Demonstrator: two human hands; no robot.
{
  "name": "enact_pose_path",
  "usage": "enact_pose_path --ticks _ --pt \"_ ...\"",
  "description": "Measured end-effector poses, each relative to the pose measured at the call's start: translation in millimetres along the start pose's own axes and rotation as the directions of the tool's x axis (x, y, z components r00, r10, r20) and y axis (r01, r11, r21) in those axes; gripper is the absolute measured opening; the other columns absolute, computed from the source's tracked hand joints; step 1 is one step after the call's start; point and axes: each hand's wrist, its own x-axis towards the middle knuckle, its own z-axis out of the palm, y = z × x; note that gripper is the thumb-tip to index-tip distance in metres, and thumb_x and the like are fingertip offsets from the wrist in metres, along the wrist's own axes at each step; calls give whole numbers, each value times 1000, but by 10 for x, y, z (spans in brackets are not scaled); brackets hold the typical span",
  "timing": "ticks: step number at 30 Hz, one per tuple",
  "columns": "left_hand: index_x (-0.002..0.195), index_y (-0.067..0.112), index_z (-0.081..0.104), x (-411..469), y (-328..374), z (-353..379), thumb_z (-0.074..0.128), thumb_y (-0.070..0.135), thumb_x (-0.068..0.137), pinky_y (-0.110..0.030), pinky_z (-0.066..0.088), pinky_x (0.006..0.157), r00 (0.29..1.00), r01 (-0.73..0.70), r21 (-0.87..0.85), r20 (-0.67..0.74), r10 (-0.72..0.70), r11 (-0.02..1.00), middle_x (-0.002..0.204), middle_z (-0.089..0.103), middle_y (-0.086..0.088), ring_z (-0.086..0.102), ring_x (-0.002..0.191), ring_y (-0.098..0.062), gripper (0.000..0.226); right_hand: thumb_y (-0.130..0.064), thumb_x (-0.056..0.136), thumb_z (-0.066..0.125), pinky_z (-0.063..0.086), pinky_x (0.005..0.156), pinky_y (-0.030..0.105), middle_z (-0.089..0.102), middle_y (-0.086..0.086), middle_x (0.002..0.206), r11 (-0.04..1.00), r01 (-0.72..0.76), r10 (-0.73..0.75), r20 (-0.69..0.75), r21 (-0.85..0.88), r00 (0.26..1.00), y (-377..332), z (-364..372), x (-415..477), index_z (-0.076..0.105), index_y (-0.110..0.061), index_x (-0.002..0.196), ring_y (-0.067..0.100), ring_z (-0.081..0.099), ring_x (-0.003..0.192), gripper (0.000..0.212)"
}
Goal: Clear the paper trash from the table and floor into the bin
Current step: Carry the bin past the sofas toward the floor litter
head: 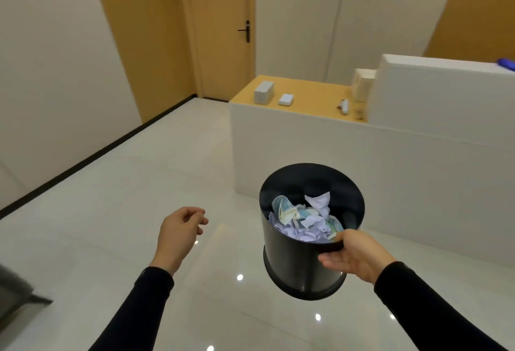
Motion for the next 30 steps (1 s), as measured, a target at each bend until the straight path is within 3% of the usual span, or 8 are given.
enact_pose_path --ticks 3,6,11,20,25,30 --pt "83 25 65 178 -67 -197 52 16 86 -25 44 57 992 34 -8 -122 -34 999 79 71 2 59 63 -13 16 -2 92 35 53 34 28 64 25 77 996 -8 17 113 -84 993 -261 333 402 46 3 125 26 65 38 35" --pt "83 26 65 322 -122 -399 52 18 87 -26 44 57 962 61 -13 -266 -62 998 81 71 2 59 66 -14 15 0 91 34 52 33 28 62 24 78 986 27 9 213 -165 977 -559 701 764 48 1 115 26 64 36 28" --pt "81 28 65 466 -193 -600 52 19 87 -26 44 56 844 105 -49 -524 -115 993 79 71 3 60 65 -14 16 -1 91 37 53 36 27 63 22 78 942 114 23 398 -315 917 -1070 1312 1304 50 -3 107 26 66 40 21" --pt "78 22 66 11 -126 -762 54 19 85 -28 44 54 495 187 -125 -845 -203 974 74 70 2 57 60 -14 15 2 91 35 54 36 28 63 23 80 834 256 149 645 -489 749 -1636 2242 1715 46 0 123 29 67 44 34" --pt "84 21 66 -436 -192 -845 53 19 87 -25 44 55 279 225 -219 -919 -278 949 77 70 3 57 62 -13 13 3 91 35 52 33 28 62 22 78 771 306 262 715 -559 648 -1609 2696 1657 45 4 129 25 64 35 40" --pt "80 24 65 -669 -257 -927 53 14 86 -23 42 54 148 242 -261 -942 -302 934 77 70 1 58 59 -10 16 2 92 33 53 34 28 62 21 81 733 335 353 751 -593 558 -1471 3173 1539 43 4 132 25 65 36 41"
